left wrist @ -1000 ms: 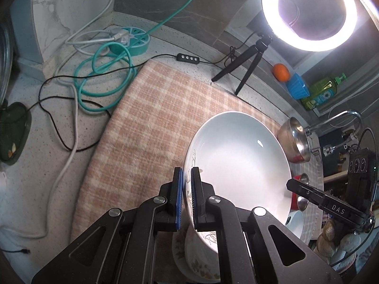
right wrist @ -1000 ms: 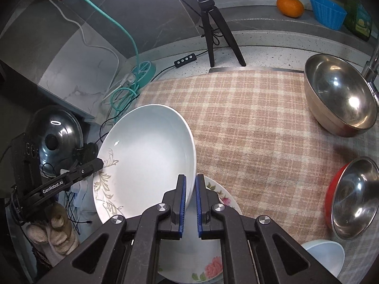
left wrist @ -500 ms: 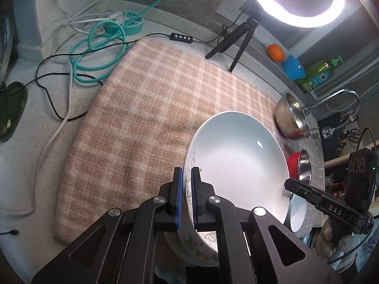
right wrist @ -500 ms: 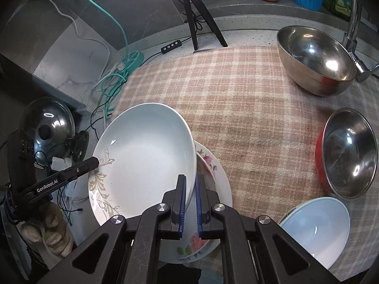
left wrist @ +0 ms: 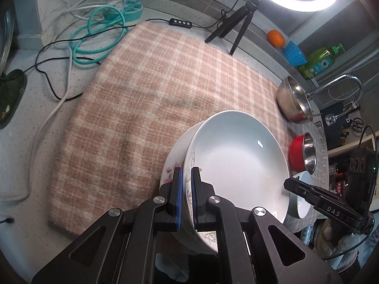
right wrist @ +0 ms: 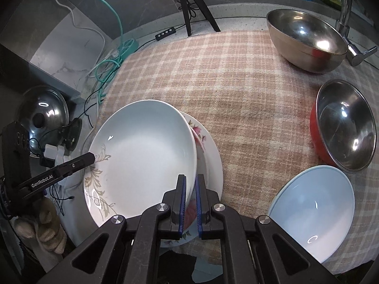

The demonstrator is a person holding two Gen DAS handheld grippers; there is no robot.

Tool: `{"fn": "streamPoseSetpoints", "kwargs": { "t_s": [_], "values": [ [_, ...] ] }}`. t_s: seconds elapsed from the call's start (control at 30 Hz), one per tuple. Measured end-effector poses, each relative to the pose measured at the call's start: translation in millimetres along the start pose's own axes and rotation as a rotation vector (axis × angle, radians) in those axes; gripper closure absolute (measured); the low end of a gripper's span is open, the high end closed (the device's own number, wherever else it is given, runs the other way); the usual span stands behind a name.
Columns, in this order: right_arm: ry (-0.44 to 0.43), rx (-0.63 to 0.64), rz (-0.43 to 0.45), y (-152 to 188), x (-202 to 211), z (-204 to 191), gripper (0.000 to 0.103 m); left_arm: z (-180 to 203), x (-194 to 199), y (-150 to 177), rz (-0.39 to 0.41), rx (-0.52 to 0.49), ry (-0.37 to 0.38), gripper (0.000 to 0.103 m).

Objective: Organize plates and bowls
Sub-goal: 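Lift the leaf-pattern plate and carry it over the rose-pattern plate stack, then lower the leaf-pattern plate onto the stack and open the left gripper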

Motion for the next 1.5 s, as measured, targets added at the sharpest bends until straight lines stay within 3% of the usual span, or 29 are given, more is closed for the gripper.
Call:
{"fn": "streamPoseSetpoints", "kwargs": {
  "t_s": [1.5],
  "values": [
    [0.047, 0.022, -0.025, 11.4, -12.6, 1.4, 0.093, -6.0, -17.5, 13.9, -0.031, -0.032, -0.028, 0.098]
  ]
}}
Point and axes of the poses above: each gripper's, at about its wrist camera, not at the fingertips, and x roughly against the way its jaws point, z to its right, y to its underside, the point moved 8 cm from there along -x, roughly the way its jaws point, and after that the axes turned 15 degrees about x, right-handed, at the moved point
